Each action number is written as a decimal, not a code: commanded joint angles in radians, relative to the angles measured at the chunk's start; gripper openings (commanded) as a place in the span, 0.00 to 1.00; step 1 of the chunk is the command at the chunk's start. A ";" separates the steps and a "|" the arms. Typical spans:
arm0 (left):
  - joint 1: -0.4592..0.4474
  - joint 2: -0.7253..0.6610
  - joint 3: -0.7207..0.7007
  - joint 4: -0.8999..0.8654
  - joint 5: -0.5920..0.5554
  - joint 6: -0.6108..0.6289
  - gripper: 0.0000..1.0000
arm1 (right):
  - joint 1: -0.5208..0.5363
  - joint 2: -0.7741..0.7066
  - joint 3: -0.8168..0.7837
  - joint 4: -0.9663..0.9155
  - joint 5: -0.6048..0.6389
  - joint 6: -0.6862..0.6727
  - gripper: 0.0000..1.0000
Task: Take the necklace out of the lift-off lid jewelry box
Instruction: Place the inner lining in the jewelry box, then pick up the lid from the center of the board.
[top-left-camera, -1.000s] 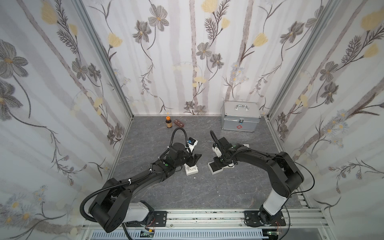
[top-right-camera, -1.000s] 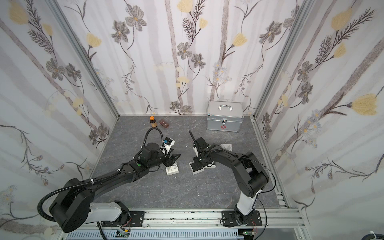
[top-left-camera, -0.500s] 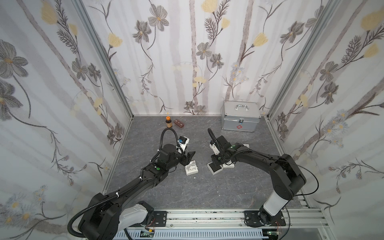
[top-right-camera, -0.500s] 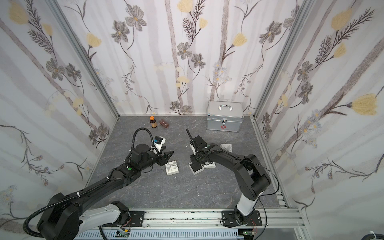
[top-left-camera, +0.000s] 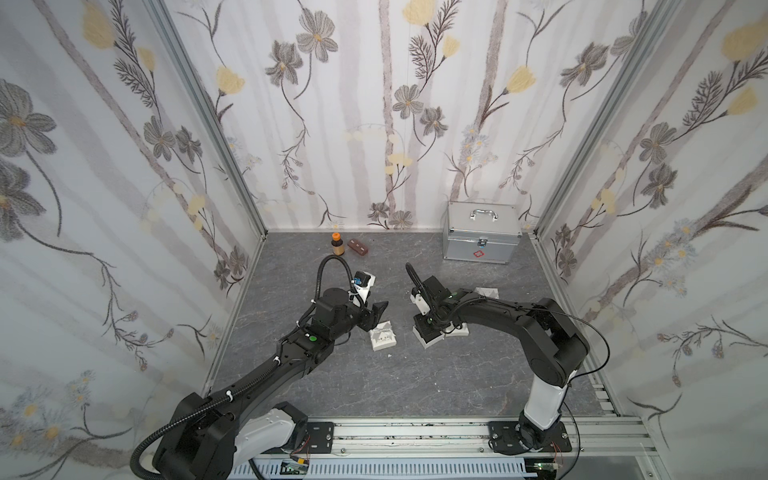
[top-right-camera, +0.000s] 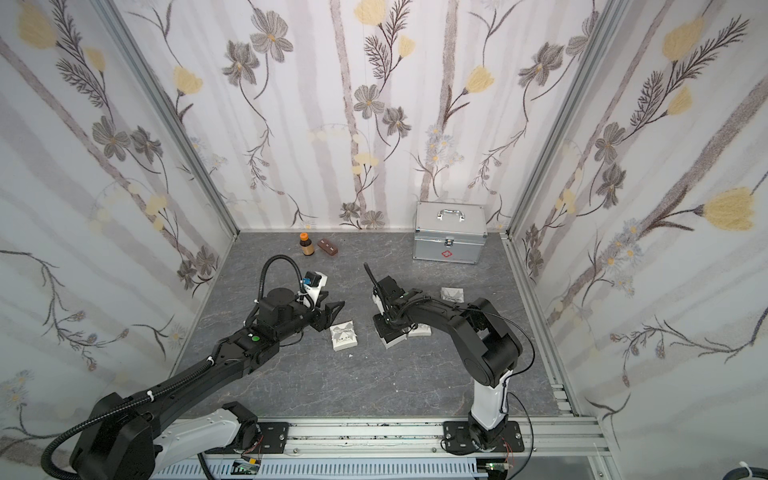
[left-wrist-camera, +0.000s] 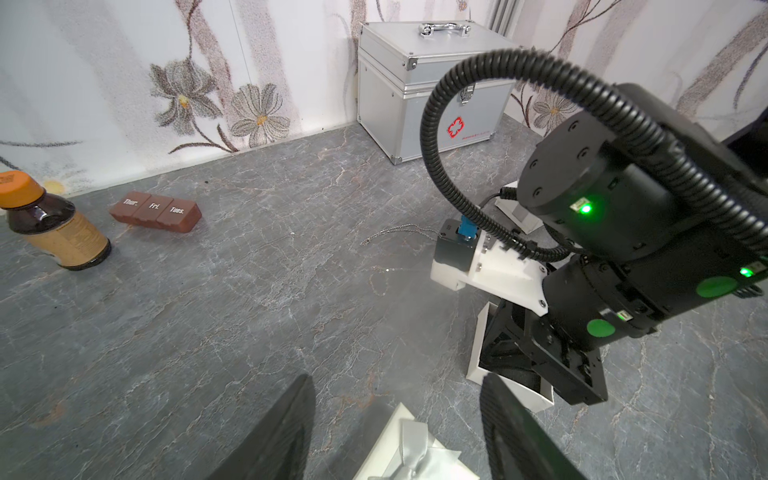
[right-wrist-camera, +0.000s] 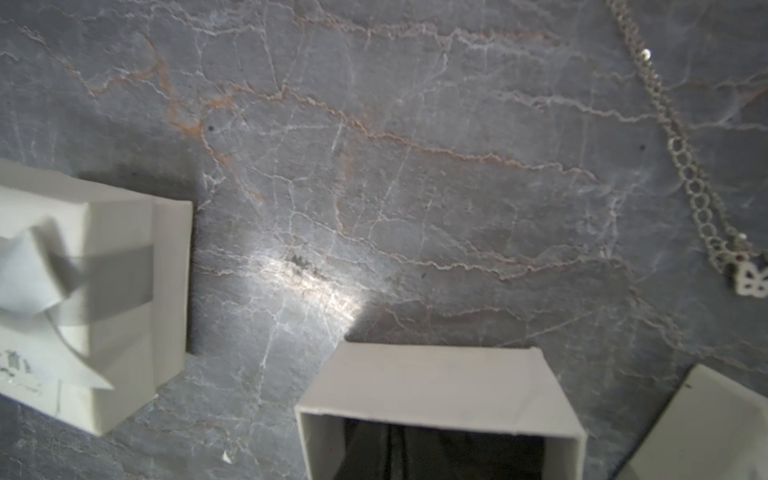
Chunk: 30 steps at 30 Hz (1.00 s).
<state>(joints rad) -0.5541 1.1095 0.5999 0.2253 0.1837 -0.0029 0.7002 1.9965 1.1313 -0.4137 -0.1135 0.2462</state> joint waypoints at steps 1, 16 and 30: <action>0.004 -0.004 0.002 0.003 -0.012 0.000 0.64 | 0.002 -0.014 -0.002 0.033 0.013 0.009 0.09; 0.010 -0.003 -0.001 0.003 -0.010 0.001 0.66 | -0.112 -0.233 -0.074 0.009 0.164 0.047 0.57; 0.014 0.006 -0.002 0.019 -0.005 0.010 0.72 | -0.176 -0.218 -0.156 0.012 0.249 0.101 0.90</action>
<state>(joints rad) -0.5415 1.1133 0.5999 0.2119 0.1772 0.0002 0.5220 1.7615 0.9760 -0.4305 0.1383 0.3275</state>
